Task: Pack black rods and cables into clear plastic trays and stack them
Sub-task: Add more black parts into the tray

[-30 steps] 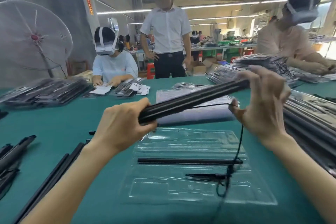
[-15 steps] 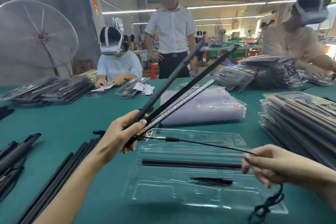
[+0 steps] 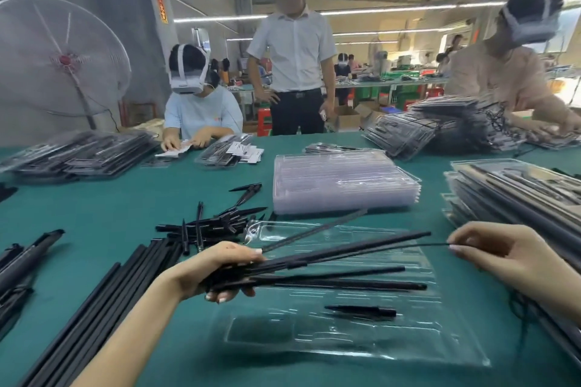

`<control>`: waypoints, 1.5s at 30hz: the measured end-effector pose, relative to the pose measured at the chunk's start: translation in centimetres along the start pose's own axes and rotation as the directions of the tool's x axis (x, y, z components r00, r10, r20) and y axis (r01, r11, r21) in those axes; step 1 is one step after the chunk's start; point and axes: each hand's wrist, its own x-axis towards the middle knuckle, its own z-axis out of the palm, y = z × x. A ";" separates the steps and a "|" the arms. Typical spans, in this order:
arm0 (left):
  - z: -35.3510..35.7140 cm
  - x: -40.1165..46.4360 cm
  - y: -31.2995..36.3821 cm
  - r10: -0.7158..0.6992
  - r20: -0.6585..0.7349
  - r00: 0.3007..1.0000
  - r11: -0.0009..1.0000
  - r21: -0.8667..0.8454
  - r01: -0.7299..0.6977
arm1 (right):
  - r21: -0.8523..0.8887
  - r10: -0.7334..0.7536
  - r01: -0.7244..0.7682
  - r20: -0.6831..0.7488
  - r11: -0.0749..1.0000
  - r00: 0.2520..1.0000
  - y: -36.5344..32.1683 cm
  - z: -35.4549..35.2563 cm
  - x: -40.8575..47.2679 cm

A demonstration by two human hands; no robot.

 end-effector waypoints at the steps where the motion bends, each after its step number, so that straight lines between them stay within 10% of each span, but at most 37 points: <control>1: 0.0 0.2 -0.3 -0.012 0.022 1.000 1.000 0.004 0.012 | -0.047 -0.012 0.011 -0.015 0.999 1.000 0.1 0.2 0.0; 10: 0.7 2.0 -1.2 -0.065 0.075 0.995 0.996 0.074 0.059 | -0.493 0.004 -0.128 -0.245 0.861 0.970 2.2 2.8 -0.7; 19: 1.3 3.4 -1.2 -0.106 0.144 0.984 0.987 0.131 0.088 | -0.392 0.093 -0.246 -0.369 0.887 0.925 5.2 5.4 -1.7; 29: 1.2 3.5 -3.4 0.100 -0.173 0.980 0.786 0.618 0.029 | -0.339 0.121 -0.230 -0.314 0.912 0.942 6.4 6.1 -2.0; 34: 2.1 3.4 -4.6 0.131 -0.188 0.973 0.863 0.504 -0.019 | -0.305 0.126 -0.212 -0.280 0.928 0.952 7.0 6.2 -2.1; 42: 3.8 3.3 -5.5 0.511 -0.368 0.777 0.691 0.713 -0.118 | -0.334 0.150 -0.221 -0.225 0.916 0.963 7.9 6.2 -2.4; 45: 5.3 3.3 -5.7 0.458 -0.223 0.861 0.624 0.770 -0.133 | -0.351 0.155 -0.232 -0.234 0.907 0.960 7.6 6.3 -2.5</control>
